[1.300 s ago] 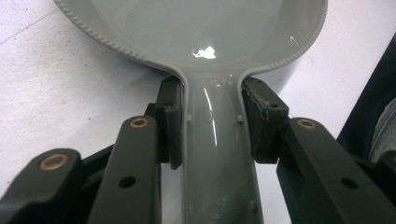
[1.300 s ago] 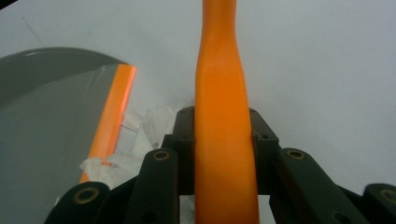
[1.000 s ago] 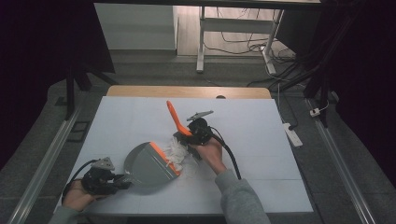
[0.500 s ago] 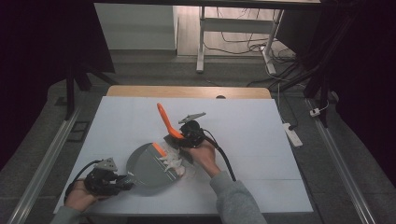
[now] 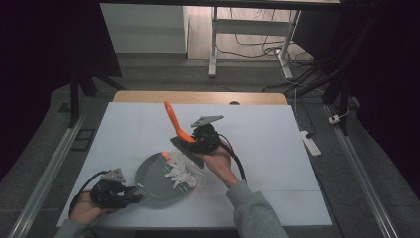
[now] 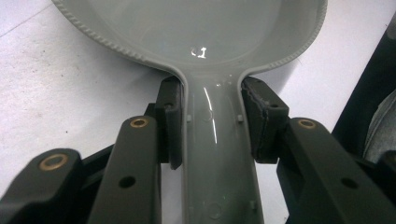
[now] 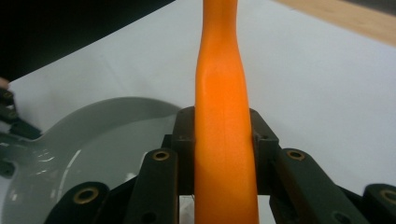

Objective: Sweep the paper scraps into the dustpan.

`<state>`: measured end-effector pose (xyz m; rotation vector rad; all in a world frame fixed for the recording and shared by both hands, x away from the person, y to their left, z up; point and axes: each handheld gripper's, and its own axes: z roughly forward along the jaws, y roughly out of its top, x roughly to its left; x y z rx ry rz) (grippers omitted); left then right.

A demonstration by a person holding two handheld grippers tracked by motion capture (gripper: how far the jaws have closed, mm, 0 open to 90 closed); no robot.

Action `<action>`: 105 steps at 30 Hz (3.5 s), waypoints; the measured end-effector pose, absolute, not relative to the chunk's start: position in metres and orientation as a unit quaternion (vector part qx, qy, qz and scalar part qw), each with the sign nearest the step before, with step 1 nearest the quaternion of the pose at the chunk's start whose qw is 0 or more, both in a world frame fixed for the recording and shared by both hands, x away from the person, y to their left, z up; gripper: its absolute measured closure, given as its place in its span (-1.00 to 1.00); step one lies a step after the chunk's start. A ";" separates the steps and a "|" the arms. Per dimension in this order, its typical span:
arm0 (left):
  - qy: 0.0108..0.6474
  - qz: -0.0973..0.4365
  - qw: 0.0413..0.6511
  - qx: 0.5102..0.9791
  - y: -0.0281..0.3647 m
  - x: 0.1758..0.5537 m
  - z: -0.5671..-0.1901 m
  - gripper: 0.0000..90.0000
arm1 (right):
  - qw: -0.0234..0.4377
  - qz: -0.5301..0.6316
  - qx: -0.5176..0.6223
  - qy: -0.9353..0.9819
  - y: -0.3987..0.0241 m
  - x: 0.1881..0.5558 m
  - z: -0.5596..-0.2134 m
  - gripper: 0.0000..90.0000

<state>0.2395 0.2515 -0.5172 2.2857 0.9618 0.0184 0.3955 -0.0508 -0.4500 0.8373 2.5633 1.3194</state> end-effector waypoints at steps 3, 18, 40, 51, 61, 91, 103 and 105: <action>0.366 0.007 0.324 0.872 0.252 0.239 -0.517 0.38 | 0.090 0.431 0.294 0.848 -0.064 0.401 -0.449 0.56; 0.365 0.005 0.326 0.872 0.252 0.239 -0.517 0.38 | 0.086 0.367 0.315 0.871 -0.042 0.425 -0.486 0.57; 0.365 0.013 0.327 0.872 0.251 0.238 -0.516 0.38 | 0.054 0.414 0.252 0.873 -0.026 0.392 -0.457 0.56; 0.366 0.011 0.327 0.871 0.254 0.235 -0.517 0.38 | 0.087 0.412 0.297 0.857 -0.074 0.397 -0.448 0.56; 0.361 0.004 0.328 0.873 0.270 0.222 -0.518 0.38 | 0.095 0.403 0.337 0.846 -0.111 0.391 -0.456 0.56; 0.333 -0.003 0.321 0.887 0.250 0.225 -0.517 0.38 | 0.064 0.371 0.333 0.865 -0.082 0.367 -0.490 0.57; 0.337 -0.001 0.321 0.885 0.244 0.226 -0.517 0.38 | 0.050 0.374 0.314 0.872 -0.058 0.357 -0.493 0.57; 0.338 -0.001 0.321 0.885 0.243 0.226 -0.517 0.38 | 0.047 0.374 0.310 0.873 -0.054 0.355 -0.493 0.57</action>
